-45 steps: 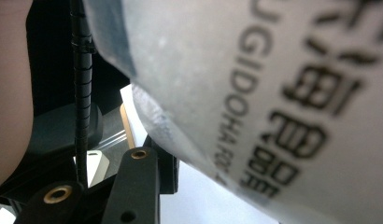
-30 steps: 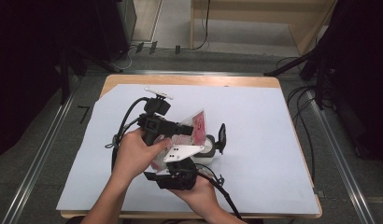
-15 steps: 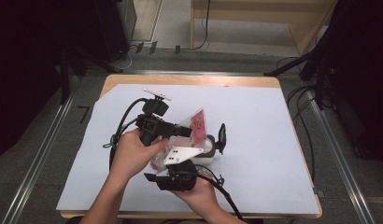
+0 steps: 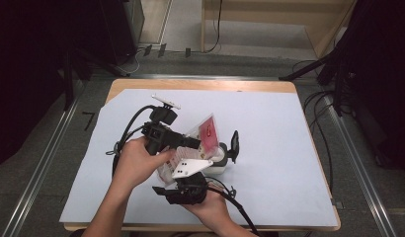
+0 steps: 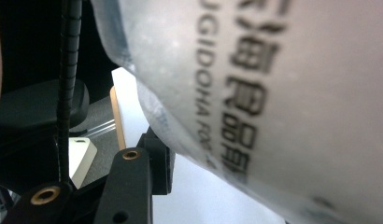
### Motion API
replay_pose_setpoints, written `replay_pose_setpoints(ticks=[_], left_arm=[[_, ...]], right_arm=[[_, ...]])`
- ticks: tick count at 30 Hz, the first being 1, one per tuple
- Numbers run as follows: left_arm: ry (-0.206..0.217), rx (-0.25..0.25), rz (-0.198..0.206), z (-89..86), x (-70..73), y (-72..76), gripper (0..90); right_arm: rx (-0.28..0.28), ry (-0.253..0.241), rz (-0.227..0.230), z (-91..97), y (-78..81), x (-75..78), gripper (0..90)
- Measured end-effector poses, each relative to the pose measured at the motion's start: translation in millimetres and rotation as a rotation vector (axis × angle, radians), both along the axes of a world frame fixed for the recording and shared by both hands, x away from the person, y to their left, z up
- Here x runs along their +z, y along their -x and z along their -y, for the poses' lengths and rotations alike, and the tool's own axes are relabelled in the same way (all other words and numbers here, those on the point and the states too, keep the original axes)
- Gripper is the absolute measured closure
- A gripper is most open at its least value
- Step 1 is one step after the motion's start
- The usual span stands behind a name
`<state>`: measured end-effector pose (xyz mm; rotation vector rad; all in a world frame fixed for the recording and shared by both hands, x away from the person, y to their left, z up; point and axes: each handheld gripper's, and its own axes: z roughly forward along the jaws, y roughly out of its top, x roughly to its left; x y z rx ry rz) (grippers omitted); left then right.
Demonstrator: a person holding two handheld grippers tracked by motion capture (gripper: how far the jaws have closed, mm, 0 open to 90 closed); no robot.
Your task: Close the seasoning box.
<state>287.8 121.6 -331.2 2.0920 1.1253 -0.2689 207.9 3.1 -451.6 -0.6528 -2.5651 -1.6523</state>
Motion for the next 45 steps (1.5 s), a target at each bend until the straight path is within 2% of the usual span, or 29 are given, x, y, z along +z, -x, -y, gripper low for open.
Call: replay_pose_setpoints(ticks=[10, 20, 28, 38, 45], left_arm=[[0.002, -0.004, -0.019, -2.4, -4.8, -4.0, 70.2], [-0.003, -0.003, -0.042, -1.9, -10.5, -7.6, 70.3], [0.017, -0.005, -0.03, -1.9, -15.5, -12.3, 70.8], [0.009, -0.022, -0.041, -2.9, -22.6, -17.5, 70.9], [0.011, -0.027, -0.027, -1.8, -26.0, -19.0, 71.1]], right_arm=[[-0.003, 0.012, -0.006, 0.8, -1.7, -10.2, 58.5], [0.024, 0.038, 0.026, 0.7, -0.2, -19.7, 59.0], [0.029, 0.065, 0.034, 0.6, -0.3, -25.9, 58.8], [0.04, 0.089, 0.048, -0.8, 0.0, -31.5, 58.2], [0.048, 0.093, 0.067, 0.5, -0.6, -35.2, 58.0]])
